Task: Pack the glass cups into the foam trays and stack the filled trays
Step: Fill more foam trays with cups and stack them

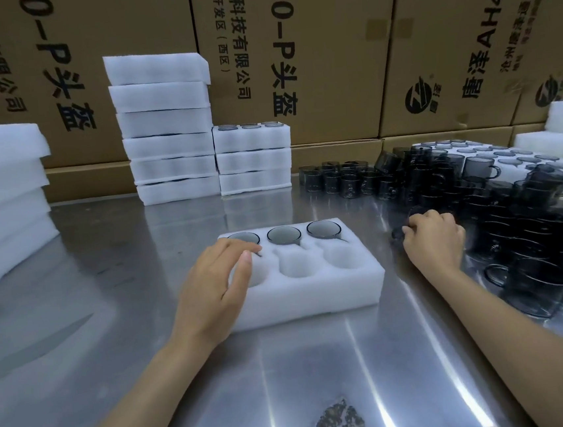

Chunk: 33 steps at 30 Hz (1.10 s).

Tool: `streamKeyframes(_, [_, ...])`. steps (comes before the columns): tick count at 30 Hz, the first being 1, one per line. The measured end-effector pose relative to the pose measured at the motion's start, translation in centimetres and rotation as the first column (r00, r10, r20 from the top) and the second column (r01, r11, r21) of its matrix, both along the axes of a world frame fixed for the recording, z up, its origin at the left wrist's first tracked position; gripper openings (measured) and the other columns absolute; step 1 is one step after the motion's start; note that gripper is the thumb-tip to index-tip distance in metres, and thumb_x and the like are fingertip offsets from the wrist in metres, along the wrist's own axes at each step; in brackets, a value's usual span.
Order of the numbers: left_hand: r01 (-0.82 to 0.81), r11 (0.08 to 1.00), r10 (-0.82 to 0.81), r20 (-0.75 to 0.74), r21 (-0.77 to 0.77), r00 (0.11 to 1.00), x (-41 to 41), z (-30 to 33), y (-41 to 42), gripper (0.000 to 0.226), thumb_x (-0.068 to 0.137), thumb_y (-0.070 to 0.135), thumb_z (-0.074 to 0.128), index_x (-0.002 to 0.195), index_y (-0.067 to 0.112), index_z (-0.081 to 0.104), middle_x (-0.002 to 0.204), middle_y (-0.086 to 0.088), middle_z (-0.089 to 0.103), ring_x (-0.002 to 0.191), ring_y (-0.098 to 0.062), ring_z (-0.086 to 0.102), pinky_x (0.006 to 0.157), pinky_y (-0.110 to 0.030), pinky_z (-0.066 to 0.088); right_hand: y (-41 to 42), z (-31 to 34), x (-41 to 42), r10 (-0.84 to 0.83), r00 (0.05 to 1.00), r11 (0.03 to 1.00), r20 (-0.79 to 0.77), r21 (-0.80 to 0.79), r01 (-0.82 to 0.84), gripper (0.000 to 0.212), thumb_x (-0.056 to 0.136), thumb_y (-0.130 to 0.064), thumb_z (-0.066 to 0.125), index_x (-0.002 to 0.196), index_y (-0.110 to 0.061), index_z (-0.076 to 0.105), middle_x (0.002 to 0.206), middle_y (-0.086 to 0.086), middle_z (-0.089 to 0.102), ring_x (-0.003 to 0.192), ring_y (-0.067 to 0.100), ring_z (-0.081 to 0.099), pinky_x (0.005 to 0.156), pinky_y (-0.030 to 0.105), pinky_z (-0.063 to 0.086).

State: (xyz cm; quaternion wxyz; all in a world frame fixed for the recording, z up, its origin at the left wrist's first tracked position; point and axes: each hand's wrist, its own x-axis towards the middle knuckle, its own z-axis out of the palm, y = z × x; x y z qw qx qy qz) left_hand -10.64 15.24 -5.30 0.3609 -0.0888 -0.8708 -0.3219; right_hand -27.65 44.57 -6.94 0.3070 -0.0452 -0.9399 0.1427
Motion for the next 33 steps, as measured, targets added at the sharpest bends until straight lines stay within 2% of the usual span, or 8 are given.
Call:
streamKeyframes(7, [0.053, 0.968, -0.047, -0.028, 0.244, 0.998, -0.4, -0.3, 0.2, 0.029, 0.088, 0.051, 0.03, 0.103, 0.043, 0.053, 0.107, 0.023, 0.057, 0.105, 0.006, 0.051, 0.085, -0.006, 0.034, -3.7, 3.1, 3.6, 0.272, 0.926, 0.812, -0.261, -0.454, -0.367, 0.029, 0.094, -0.031, 0.052, 0.07, -0.018, 0.06, 0.071, -0.001, 0.059, 0.088, 0.031, 0.054, 0.073, 0.035, 0.035])
streamKeyframes(11, [0.022, 0.997, -0.019, -0.034, 0.069, 0.999, -0.2, -0.1, 0.0, 0.044, 0.084, 0.051, 0.039, 0.119, 0.028, 0.054, 0.11, 0.023, 0.053, 0.11, -0.002, 0.05, 0.092, -0.018, 0.035, -8.1, 6.0, 7.8, 0.434, 0.789, 0.659, -0.435, -0.444, -0.607, 0.034, 0.091, -0.029, 0.059, 0.058, -0.03, 0.052, 0.054, -0.013, 0.05, 0.062, 0.015, 0.047, 0.067, 0.03, 0.035])
streamKeyframes(15, [0.045, 0.993, -0.058, -0.119, -0.108, 0.991, 0.2, 0.4, 1.0, 0.051, 0.082, 0.047, 0.055, 0.126, 0.023, 0.05, 0.115, 0.018, 0.054, 0.103, 0.002, 0.05, 0.093, -0.012, 0.034, -12.7, 7.1, 11.0, 0.653, 0.658, 0.48, -0.375, -0.468, -0.742, 0.029, 0.084, -0.028, 0.067, 0.057, -0.022, 0.063, 0.05, -0.01, 0.058, 0.051, 0.002, 0.049, 0.054, 0.024, 0.039])
streamKeyframes(18, [0.026, 0.998, -0.031, -0.097, -0.05, 0.995, 0.1, 0.4, 0.9, 0.054, 0.079, 0.056, 0.058, 0.121, 0.024, 0.049, 0.111, 0.019, 0.058, 0.099, 0.002, 0.055, 0.085, -0.013, 0.041, -15.1, 7.1, 12.2, 0.79, 0.532, 0.3, -0.304, -0.565, -0.769, 0.032, 0.085, -0.033, 0.068, 0.058, -0.016, 0.065, 0.055, 0.001, 0.062, 0.056, 0.008, 0.053, 0.059, 0.03, 0.042])
streamKeyframes(22, [0.142, 0.958, -0.143, -0.012, 0.249, 0.99, -0.1, 0.4, 0.0, 0.046, 0.08, 0.056, 0.055, 0.117, 0.028, 0.053, 0.104, 0.014, 0.066, 0.1, -0.004, 0.061, 0.087, -0.025, 0.047, -15.8, 6.0, 12.2, 0.821, 0.508, 0.314, -0.26, -0.537, -0.783, 0.006, 0.091, -0.035, 0.06, 0.087, -0.034, 0.064, 0.095, -0.017, 0.062, 0.103, 0.006, 0.051, 0.083, 0.021, 0.04])
streamKeyframes(25, [0.183, 0.924, -0.179, -0.045, 0.337, 0.983, 0.1, 0.3, -0.3, 0.04, 0.081, 0.053, 0.049, 0.111, 0.029, 0.059, 0.101, 0.017, 0.067, 0.097, 0.0, 0.06, 0.083, -0.016, 0.043, -15.1, 5.5, 11.7, 0.911, 0.398, 0.214, -0.111, -0.697, -0.684, 0.035, 0.091, -0.031, 0.059, 0.125, -0.034, 0.049, 0.128, -0.017, 0.051, 0.121, 0.002, 0.045, 0.086, 0.014, 0.044])
streamKeyframes(28, [0.168, 0.934, -0.17, -0.019, 0.317, 0.985, 0.1, 0.2, -0.7, 0.045, 0.08, 0.054, 0.047, 0.113, 0.026, 0.059, 0.106, 0.012, 0.066, 0.103, -0.005, 0.059, 0.089, -0.026, 0.043, -15.1, 5.5, 11.9, 0.938, 0.331, 0.164, -0.101, -0.713, -0.682, 0.04, 0.091, -0.022, 0.061, 0.129, -0.025, 0.051, 0.127, -0.003, 0.057, 0.111, 0.001, 0.055, 0.092, 0.019, 0.045])
streamKeyframes(33, [0.107, 0.964, -0.122, 0.051, 0.243, 0.991, 0.0, -0.6, -2.4, 0.065, 0.077, 0.058, 0.044, 0.135, 0.027, 0.043, 0.126, 0.012, 0.054, 0.12, -0.006, 0.048, 0.103, -0.03, 0.035, -15.6, 4.5, 12.5, 0.87, 0.486, 0.378, -0.083, -0.519, -0.767, 0.048, 0.078, -0.037, 0.075, 0.122, -0.03, 0.059, 0.113, -0.009, 0.058, 0.108, 0.003, 0.052, 0.094, 0.032, 0.047])
